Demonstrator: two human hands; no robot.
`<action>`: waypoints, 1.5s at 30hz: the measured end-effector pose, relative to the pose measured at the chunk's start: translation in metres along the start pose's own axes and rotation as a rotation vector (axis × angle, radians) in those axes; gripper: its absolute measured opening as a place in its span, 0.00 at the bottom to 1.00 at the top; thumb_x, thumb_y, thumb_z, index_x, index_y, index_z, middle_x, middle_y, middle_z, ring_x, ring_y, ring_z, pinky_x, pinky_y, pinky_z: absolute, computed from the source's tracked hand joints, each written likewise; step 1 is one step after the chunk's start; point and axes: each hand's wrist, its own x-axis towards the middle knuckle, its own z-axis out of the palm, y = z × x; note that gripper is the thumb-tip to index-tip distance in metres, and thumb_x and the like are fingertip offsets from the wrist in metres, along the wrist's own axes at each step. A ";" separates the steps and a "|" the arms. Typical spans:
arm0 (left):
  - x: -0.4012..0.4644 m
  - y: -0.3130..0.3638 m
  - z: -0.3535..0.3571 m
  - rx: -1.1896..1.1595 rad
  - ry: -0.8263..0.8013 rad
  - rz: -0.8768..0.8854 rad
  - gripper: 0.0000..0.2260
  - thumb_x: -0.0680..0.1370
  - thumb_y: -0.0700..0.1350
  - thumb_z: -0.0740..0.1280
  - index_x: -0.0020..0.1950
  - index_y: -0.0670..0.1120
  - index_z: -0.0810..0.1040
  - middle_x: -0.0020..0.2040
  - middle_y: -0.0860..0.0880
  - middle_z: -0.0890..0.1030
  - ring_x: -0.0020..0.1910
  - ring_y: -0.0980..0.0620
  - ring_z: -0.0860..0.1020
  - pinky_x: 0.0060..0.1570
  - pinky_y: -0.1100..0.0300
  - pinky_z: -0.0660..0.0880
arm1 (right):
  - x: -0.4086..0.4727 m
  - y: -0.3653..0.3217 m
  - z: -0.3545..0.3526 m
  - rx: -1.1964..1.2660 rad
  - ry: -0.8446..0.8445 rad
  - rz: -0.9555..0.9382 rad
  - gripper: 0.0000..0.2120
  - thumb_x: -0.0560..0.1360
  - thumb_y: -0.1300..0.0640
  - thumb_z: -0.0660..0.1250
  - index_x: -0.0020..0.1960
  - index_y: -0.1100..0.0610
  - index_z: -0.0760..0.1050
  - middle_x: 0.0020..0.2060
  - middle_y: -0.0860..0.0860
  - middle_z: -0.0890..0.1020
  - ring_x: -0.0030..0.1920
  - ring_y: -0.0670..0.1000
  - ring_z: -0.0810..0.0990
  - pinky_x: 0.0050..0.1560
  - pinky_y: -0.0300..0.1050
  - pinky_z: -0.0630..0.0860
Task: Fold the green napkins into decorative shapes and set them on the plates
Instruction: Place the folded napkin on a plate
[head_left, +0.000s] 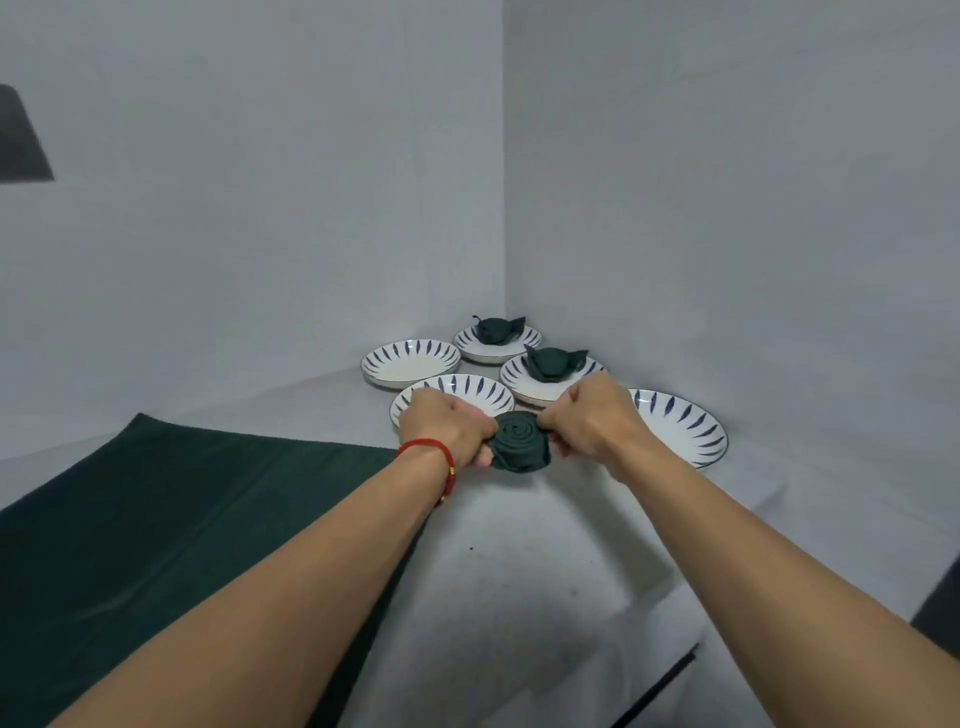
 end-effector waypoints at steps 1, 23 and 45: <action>0.006 0.010 0.023 -0.006 -0.026 0.016 0.02 0.72 0.36 0.75 0.41 0.38 0.85 0.33 0.43 0.84 0.23 0.51 0.80 0.33 0.61 0.81 | 0.012 0.011 -0.017 -0.022 0.047 0.017 0.09 0.70 0.60 0.71 0.36 0.65 0.83 0.31 0.57 0.85 0.39 0.58 0.85 0.49 0.55 0.83; 0.090 0.040 0.198 0.232 -0.232 0.134 0.02 0.72 0.38 0.75 0.41 0.42 0.84 0.35 0.44 0.84 0.36 0.46 0.85 0.41 0.53 0.84 | 0.133 0.132 -0.077 -0.209 0.085 0.175 0.14 0.75 0.61 0.69 0.31 0.61 0.81 0.34 0.62 0.85 0.26 0.53 0.76 0.41 0.49 0.82; -0.010 0.009 0.010 0.399 -0.057 0.388 0.09 0.74 0.38 0.65 0.45 0.50 0.81 0.41 0.50 0.83 0.43 0.49 0.82 0.48 0.57 0.79 | -0.012 0.002 0.035 -0.031 0.045 -0.118 0.10 0.72 0.53 0.60 0.37 0.54 0.77 0.37 0.54 0.84 0.40 0.58 0.84 0.46 0.53 0.83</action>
